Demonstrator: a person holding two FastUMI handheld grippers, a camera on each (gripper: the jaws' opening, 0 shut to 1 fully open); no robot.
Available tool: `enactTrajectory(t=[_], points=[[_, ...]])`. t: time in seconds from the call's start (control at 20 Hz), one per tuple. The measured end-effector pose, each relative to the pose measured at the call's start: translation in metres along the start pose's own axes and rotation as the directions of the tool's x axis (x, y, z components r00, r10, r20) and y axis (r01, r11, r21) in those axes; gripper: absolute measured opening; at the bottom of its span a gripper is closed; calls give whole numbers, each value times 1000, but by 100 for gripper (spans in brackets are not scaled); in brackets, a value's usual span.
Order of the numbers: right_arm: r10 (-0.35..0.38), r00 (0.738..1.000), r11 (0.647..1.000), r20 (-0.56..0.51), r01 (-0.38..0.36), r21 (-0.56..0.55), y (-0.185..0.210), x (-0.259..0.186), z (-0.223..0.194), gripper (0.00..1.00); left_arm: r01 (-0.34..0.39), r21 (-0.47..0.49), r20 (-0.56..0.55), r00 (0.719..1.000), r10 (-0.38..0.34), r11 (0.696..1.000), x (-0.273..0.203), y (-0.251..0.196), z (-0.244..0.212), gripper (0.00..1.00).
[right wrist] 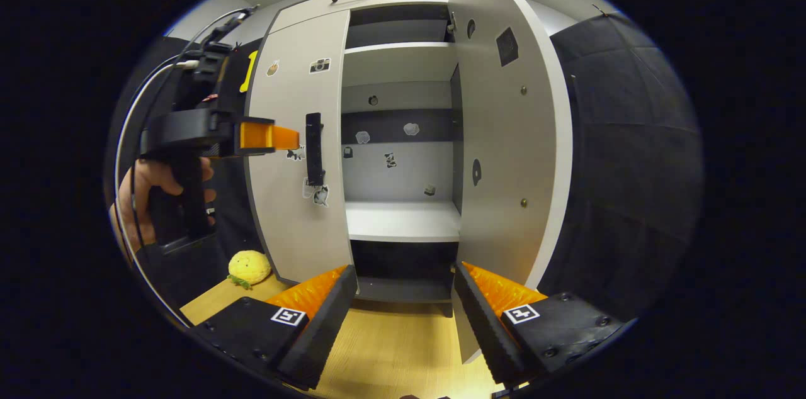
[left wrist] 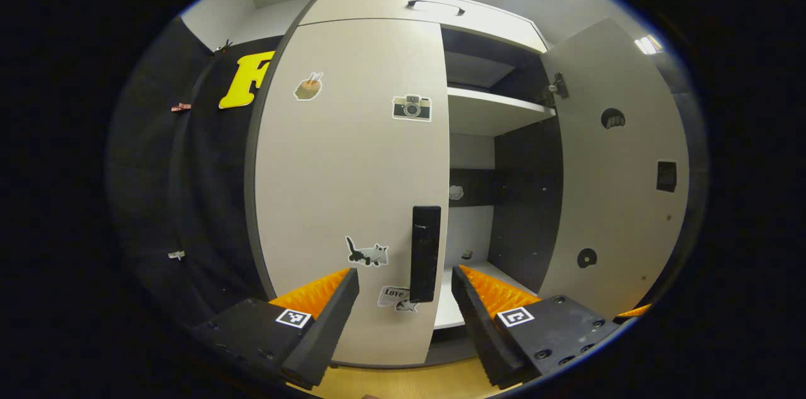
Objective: Open the right door of the double-door shoe cabinet with the right hand, and open the left door with the left hand.
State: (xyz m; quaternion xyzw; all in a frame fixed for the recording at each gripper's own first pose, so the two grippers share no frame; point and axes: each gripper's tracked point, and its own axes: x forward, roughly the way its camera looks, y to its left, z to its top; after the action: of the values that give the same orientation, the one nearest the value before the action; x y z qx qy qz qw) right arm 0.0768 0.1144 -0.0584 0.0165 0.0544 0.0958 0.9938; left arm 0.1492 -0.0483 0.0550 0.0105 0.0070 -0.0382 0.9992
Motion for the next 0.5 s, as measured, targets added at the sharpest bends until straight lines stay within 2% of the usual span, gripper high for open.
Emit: enactTrajectory(t=[0.15,0.35,0.5], points=[[40,999,999,0,-40,6,2,1,-2,98,-3,0,-21,1000,3,1000,26,-10,-2,88],[50,999,998,6,-51,30,-2,7,0,98,-15,5,-40,999,15,1000,53,-14,-2,88],[41,999,998,-2,-41,41,-11,10,-4,98,-27,1,-51,998,27,1000,67,-15,-4,78]])
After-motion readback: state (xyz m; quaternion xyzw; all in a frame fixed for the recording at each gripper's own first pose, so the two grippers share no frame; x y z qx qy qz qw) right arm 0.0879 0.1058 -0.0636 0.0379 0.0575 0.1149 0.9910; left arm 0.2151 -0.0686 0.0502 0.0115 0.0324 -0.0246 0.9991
